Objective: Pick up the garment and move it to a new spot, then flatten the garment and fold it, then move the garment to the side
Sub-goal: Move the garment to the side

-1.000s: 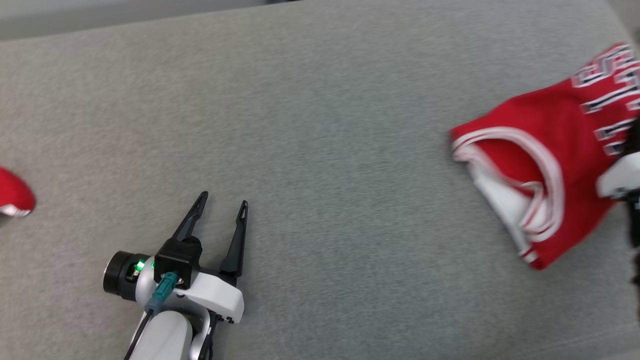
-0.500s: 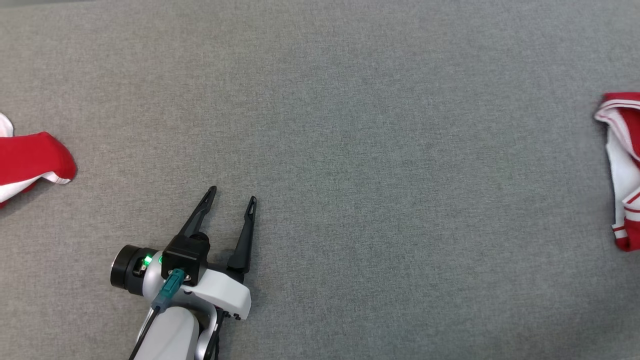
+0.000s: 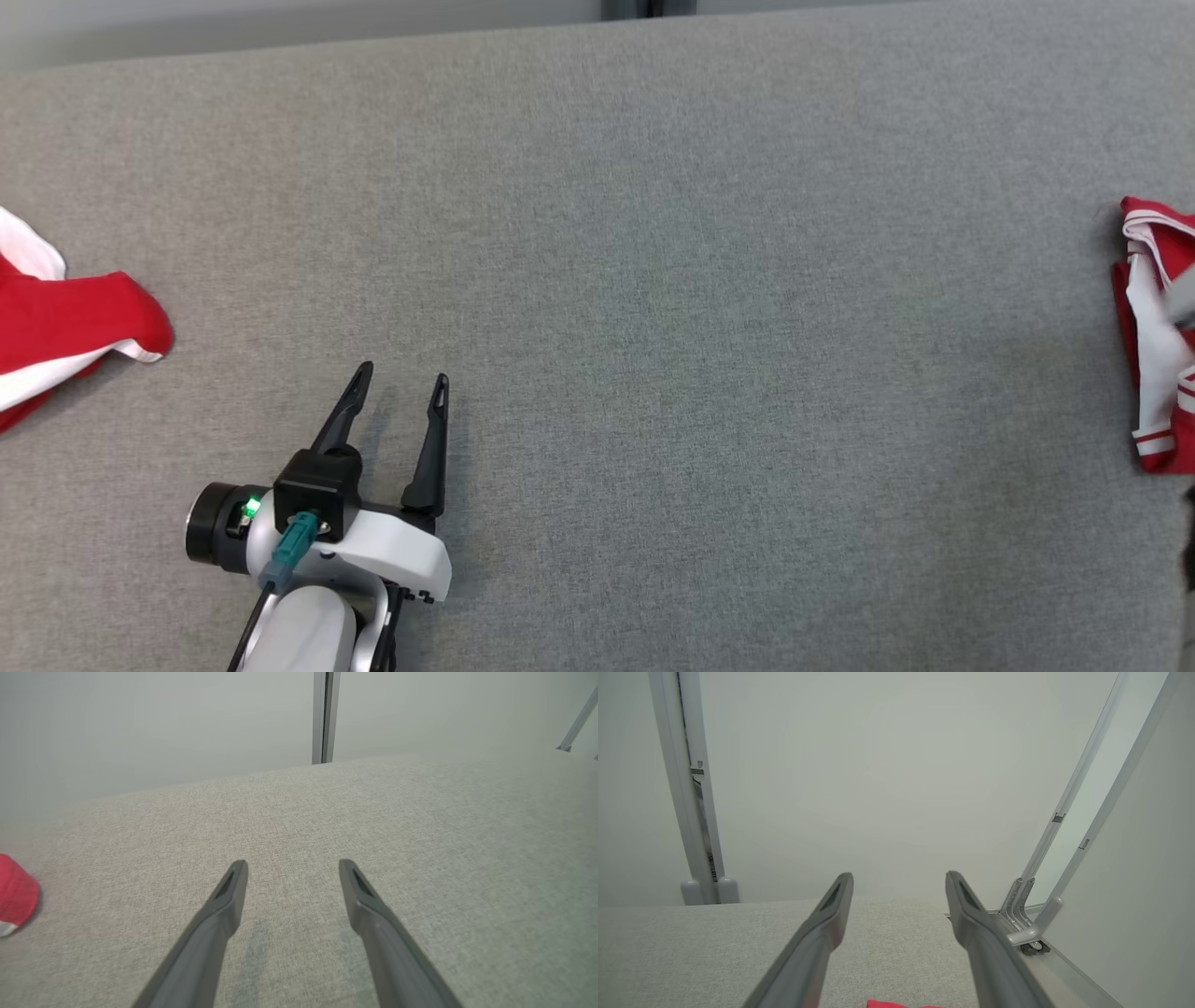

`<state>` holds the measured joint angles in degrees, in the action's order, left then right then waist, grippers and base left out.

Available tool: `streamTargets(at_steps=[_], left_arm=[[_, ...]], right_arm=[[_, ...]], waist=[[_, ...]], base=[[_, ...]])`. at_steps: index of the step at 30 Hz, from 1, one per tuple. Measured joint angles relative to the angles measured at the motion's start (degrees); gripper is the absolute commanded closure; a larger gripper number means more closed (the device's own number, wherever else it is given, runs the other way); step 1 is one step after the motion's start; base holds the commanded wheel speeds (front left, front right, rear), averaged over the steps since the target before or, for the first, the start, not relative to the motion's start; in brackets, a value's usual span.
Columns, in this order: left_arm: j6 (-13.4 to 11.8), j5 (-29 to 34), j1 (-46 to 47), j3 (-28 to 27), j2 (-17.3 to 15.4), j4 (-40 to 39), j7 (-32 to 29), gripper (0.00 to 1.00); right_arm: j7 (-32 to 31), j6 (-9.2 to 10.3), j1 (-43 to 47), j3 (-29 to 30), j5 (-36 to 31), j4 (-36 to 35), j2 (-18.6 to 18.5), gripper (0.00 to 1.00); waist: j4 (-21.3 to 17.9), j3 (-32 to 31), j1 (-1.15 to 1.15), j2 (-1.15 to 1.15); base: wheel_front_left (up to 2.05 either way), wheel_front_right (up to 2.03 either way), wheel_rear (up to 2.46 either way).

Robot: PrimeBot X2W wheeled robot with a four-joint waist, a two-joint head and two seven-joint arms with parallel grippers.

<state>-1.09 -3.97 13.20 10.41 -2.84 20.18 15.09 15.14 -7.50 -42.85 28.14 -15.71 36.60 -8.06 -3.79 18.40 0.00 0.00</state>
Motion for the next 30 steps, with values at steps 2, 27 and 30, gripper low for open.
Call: streamTargets(at_steps=[2, 27, 30], left_arm=[[-0.2, -0.3, -0.2, -0.5, 0.0, 0.1, 0.0, 0.00], [-3.0, -4.4, -8.4, -7.8, 0.0, 1.8, 0.0, 0.00], [-2.9, -4.4, -9.6, -8.7, 0.0, 1.8, 0.0, 0.00]], right_arm=[[0.0, 0.00, 3.1, -5.3, 3.0, -2.6, 1.3, 0.00], [0.0, 0.00, 28.0, -28.6, 19.4, -9.9, 5.3, 0.00], [0.0, 0.00, 29.2, -29.0, 20.2, -10.2, 5.3, 0.00]], waist=[[0.2, -0.9, 0.00, 0.00], [4.6, -13.5, 0.00, 0.00], [4.7, -15.0, 0.00, 0.00]], base=[[0.00, 0.00, 0.00], [0.00, 0.00, 0.00], [0.00, 0.00, 0.00]])
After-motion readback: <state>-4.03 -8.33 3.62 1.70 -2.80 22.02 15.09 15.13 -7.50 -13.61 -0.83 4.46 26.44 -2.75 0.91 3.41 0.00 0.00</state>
